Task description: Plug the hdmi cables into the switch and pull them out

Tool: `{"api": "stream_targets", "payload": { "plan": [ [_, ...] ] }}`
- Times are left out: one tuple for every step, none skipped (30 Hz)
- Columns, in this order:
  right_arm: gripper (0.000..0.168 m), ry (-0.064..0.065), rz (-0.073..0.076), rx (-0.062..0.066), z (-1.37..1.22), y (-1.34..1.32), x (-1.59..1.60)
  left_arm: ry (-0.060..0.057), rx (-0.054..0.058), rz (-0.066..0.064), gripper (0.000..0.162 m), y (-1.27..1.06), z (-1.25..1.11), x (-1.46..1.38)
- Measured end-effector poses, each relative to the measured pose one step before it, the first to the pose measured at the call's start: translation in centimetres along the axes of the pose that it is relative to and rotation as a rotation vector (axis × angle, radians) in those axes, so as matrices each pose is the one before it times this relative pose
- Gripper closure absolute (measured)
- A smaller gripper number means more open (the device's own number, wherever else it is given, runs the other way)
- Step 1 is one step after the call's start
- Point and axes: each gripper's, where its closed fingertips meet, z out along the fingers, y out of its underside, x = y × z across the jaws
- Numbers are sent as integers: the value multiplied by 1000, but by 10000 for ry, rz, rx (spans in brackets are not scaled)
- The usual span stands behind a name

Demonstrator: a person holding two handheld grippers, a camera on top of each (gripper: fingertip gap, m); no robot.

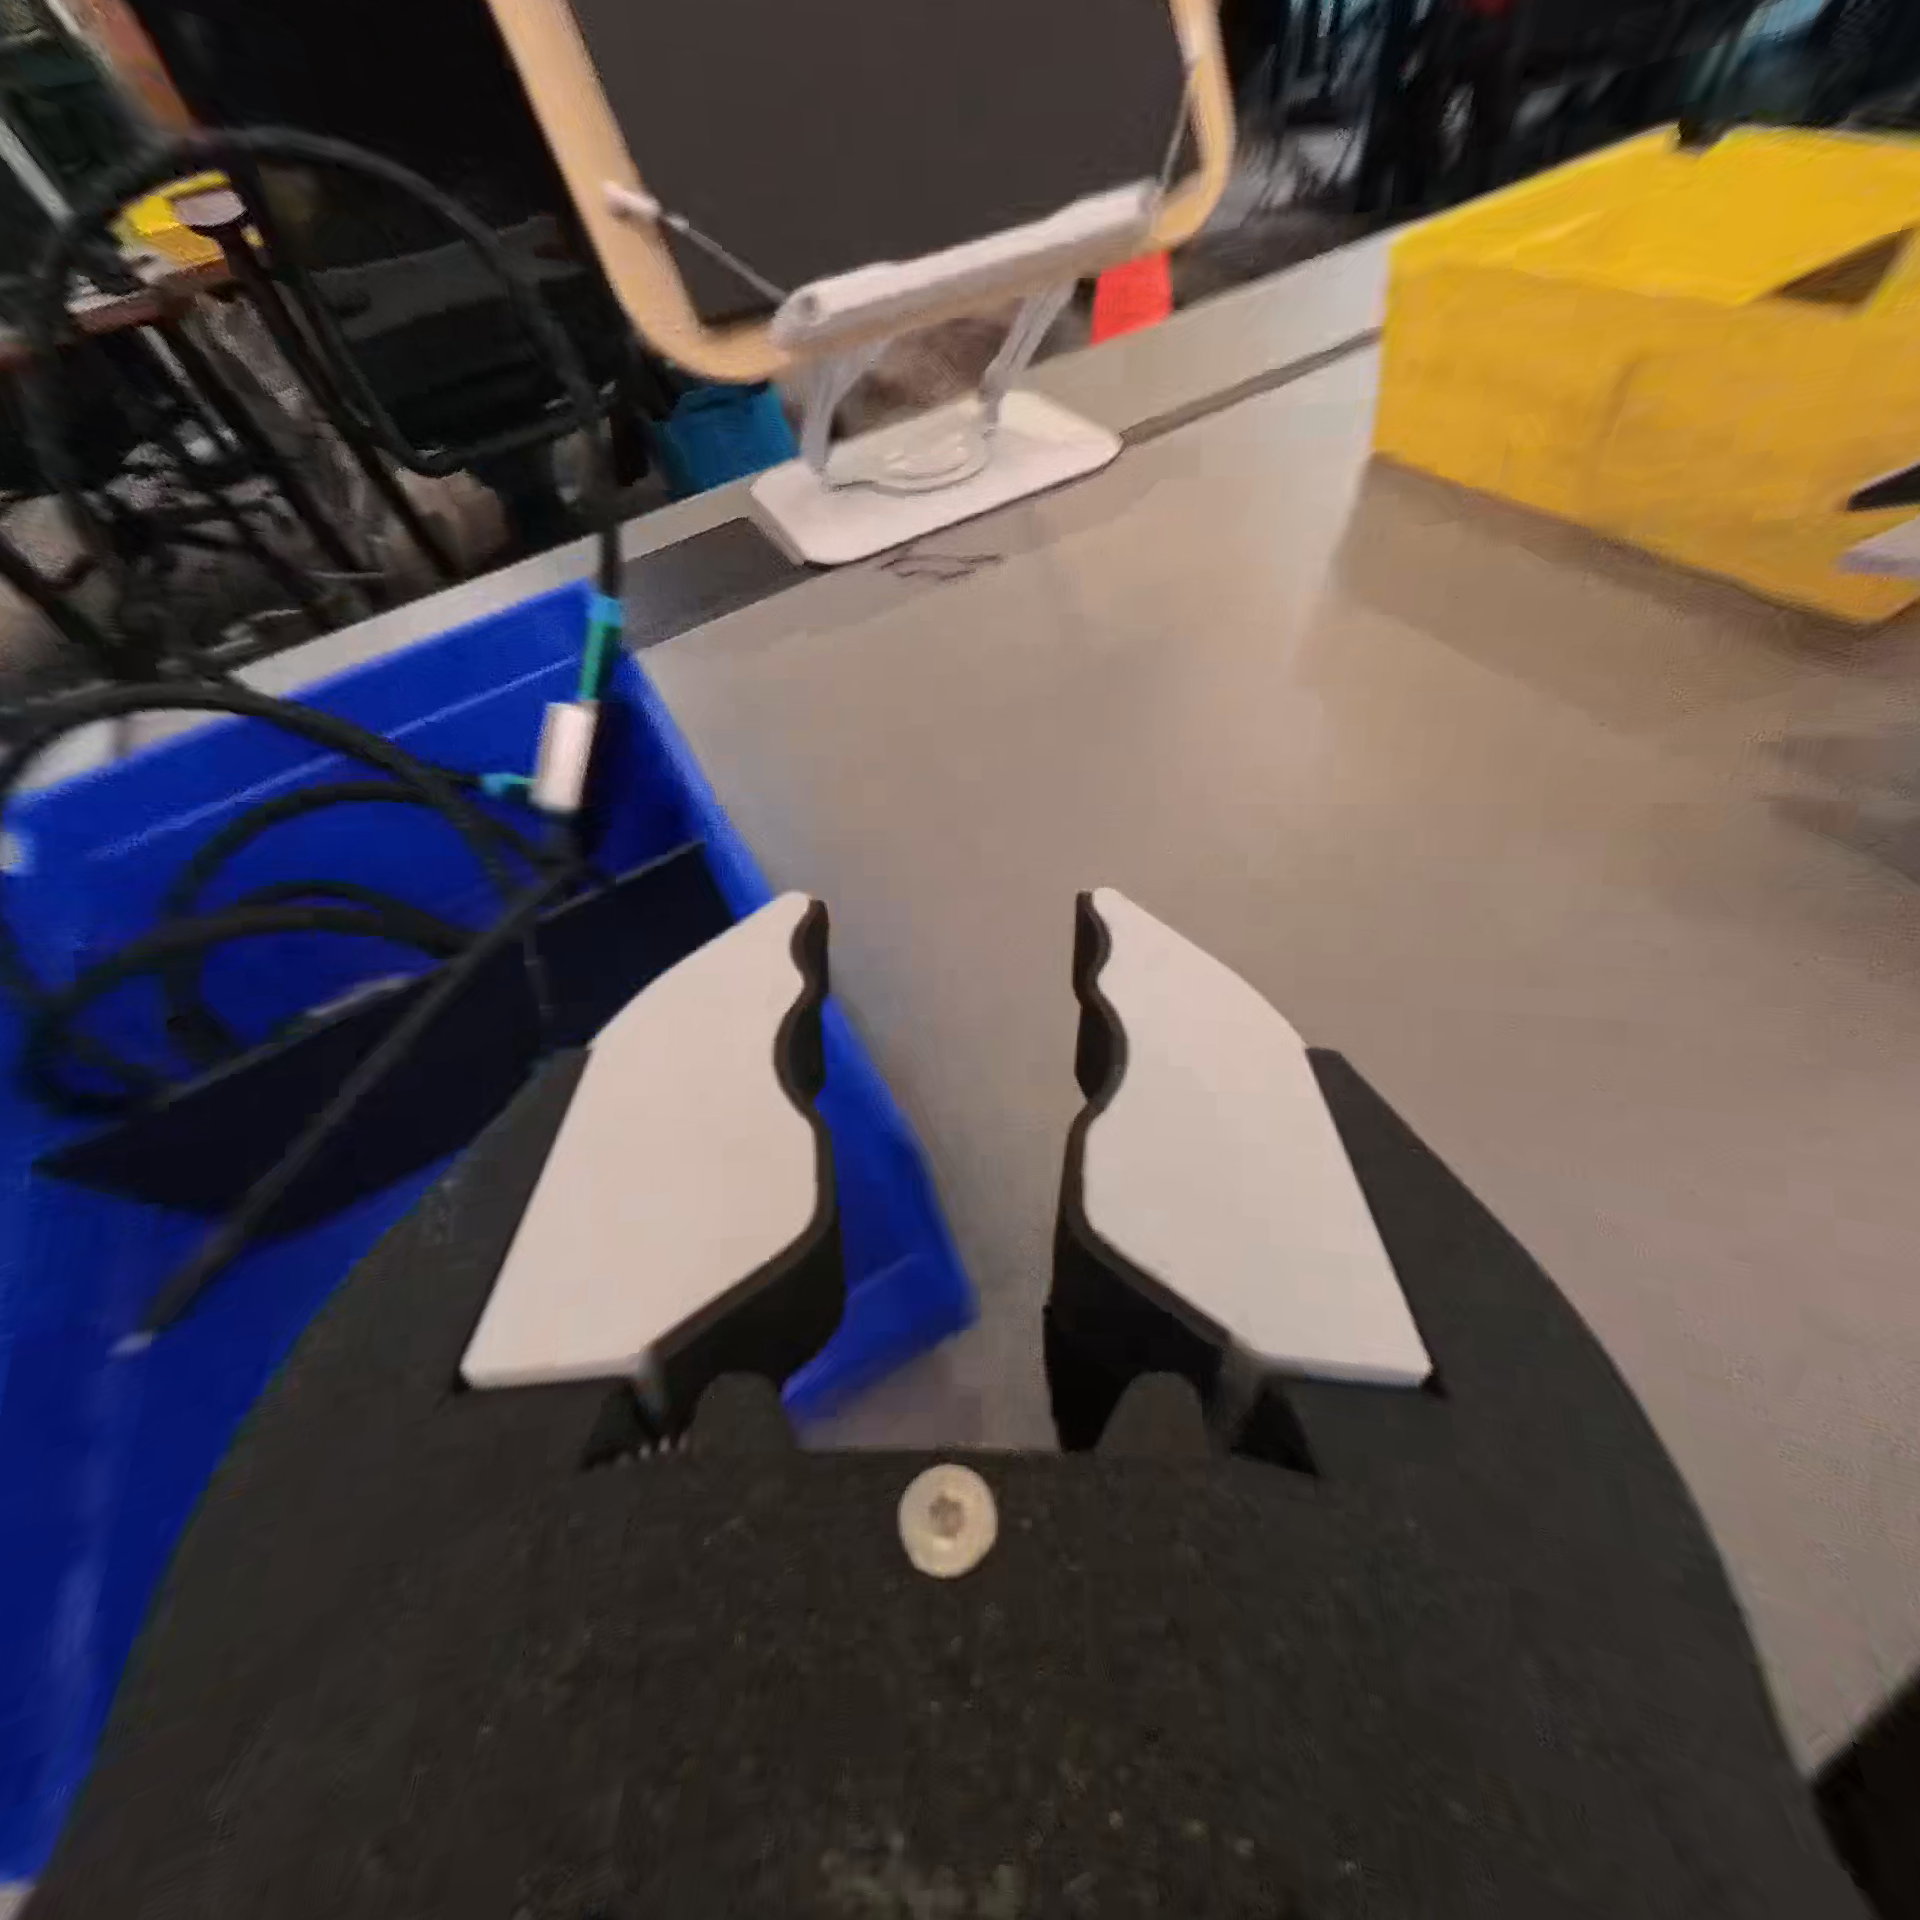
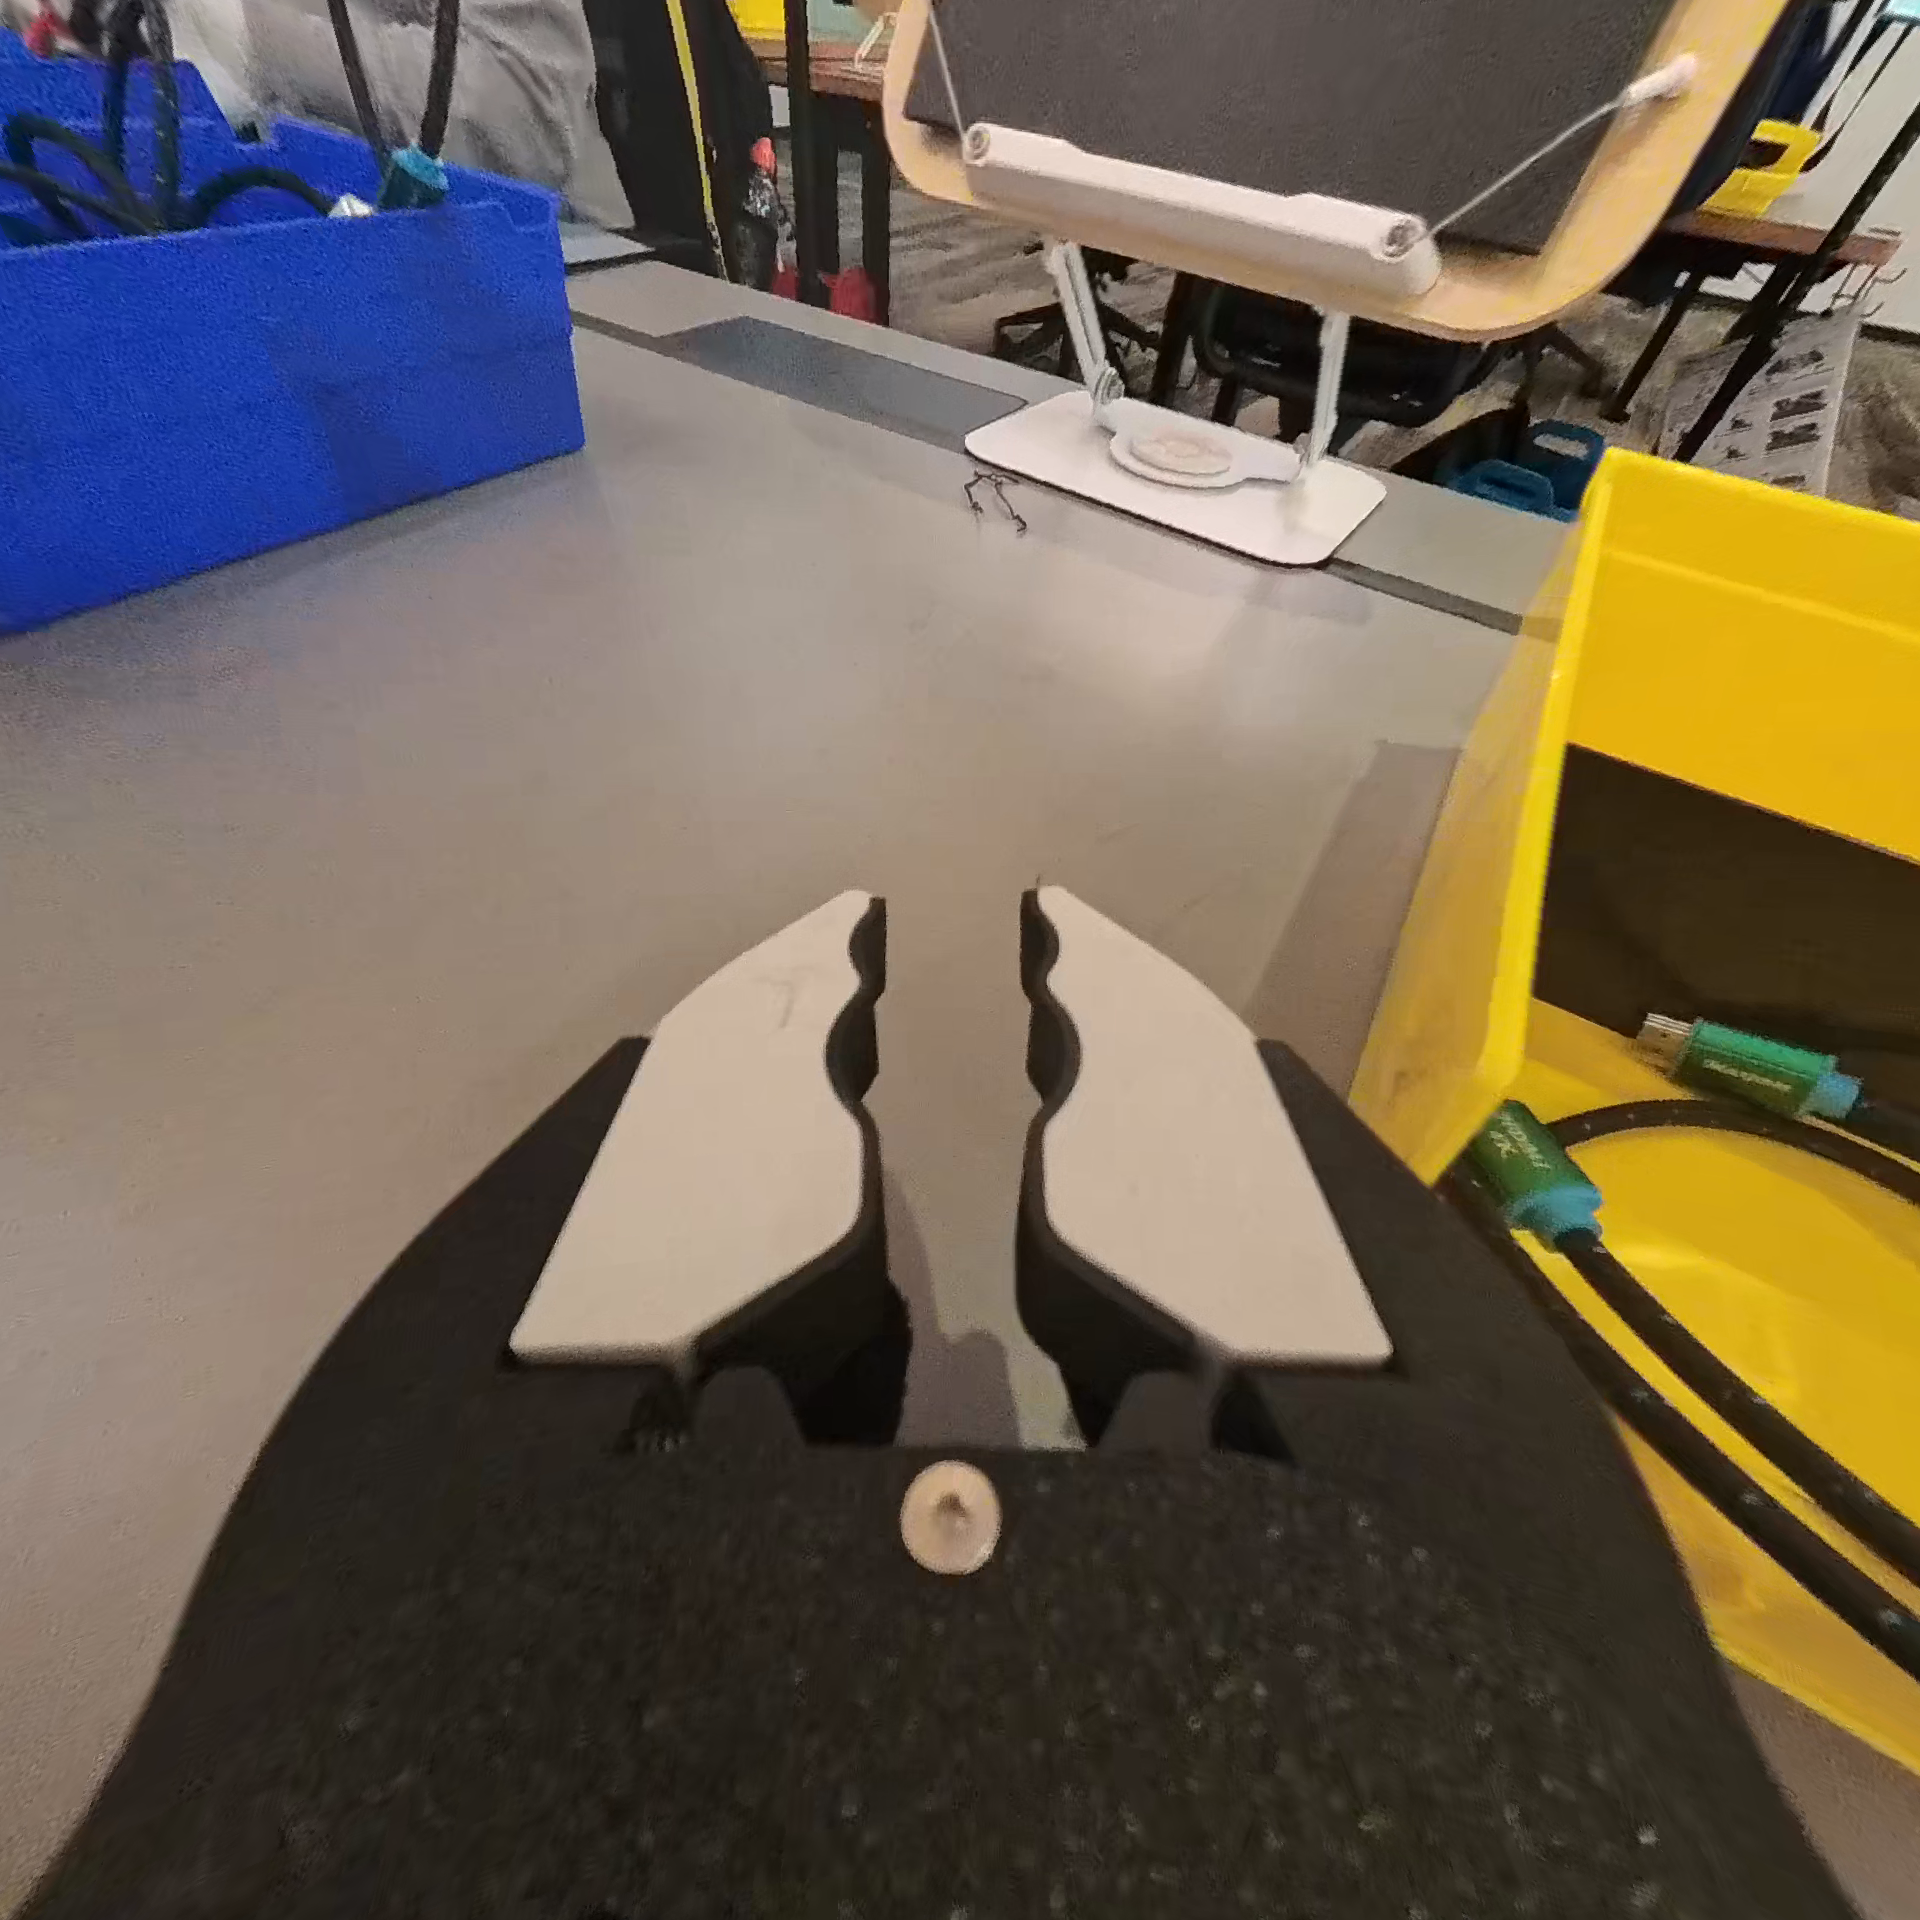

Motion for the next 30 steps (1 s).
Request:
{"api": "stream_targets", "payload": {
  "plan": [
    [144,-81,-28,-146,152,190,-117,-260,-871,681,113,152,290,-2000],
    [143,-55,24,-71,88,68,-79,-33,-905,600,112,447,507,-1708],
    [143,-26,33,38,0,-92,-45,-7,-789,466,108,474,699,-1598],
    [142,-27,40,71,-25,-150,-36,33,-592,400,105,329,829,-1347],
    [141,-20,52,4,-31,-54,-12,119,-431,369,106,203,941,-994],
    [141,-46,65,-56,-33,33,-30,156,-354,300,107,200,1030,-772],
    [141,-54,78,-26,-42,15,-26,245,-374,225,110,276,1056,-448],
    [141,-14,96,7,-83,-47,47,295,-415,206,116,340,956,-142],
    [141,11,99,49,-105,-117,101,310,-397,250,128,299,745,89],
    [141,8,99,59,-114,-116,103,284,-212,226,151,20,466,228],
    [141,11,92,37,-109,-85,124,32,34,71,157,-250,193,-88],
    [141,31,69,12,-106,-30,148,-95,-51,-60,158,-106,39,-383],
    [141,58,34,6,-110,-2,187,113,-220,-103,158,152,-45,-168],
    [141,61,11,1,-99,30,168,80,-131,-77,158,53,-205,-175],
    [141,36,17,-13,-66,46,128,-178,64,-29,158,-176,-436,-482],
    [141,9,40,-16,-36,50,80,-197,144,-8,158,-286,-626,-570],
    [141,-19,61,-6,-31,27,18,-116,58,-1,158,-239,-702,-604],
    [141,-43,85,-4,-11,18,-28,-254,35,-1,158,-228,-817,-928],
    [142,-63,103,-8,8,24,-63,-310,160,-42,157,-424,-947,-1153],
    [142,-71,108,-2,0,9,-88,-190,281,-145,157,-638,-1053,-1133],
    [142,-86,104,-11,8,26,-123,-130,287,-236,158,-683,-1155,-1164],
    [143,-93,99,-27,2,34,-128,-161,287,-242,157,-744,-1207,-1227],
    [143,-67,92,-9,-20,32,-93,-169,343,-224,158,-868,-1260,-1231],
    [143,-52,74,2,-38,-5,-76,-79,383,-208,158,-915,-1295,-1012],
    [143,-39,49,6,-65,-9,-57,-39,380,-172,157,-972,-1272,-849],
    [143,-22,22,9,-72,-19,-37,-52,392,-128,158,-1149,-1233,-785],
    [143,-1,3,5,-82,-10,-9,-47,402,-75,158,-1257,-1191,-598],
    [144,18,-12,-3,-89,-9,16,-56,370,-24,158,-1292,-1119,-452],
    [144,23,-29,17,-122,-51,27,-49,367,-12,158,-1317,-1012,-275],
    [144,14,-30,24,-115,-61,5,20,369,-32,158,-1370,-910,-24]
  ]
}}
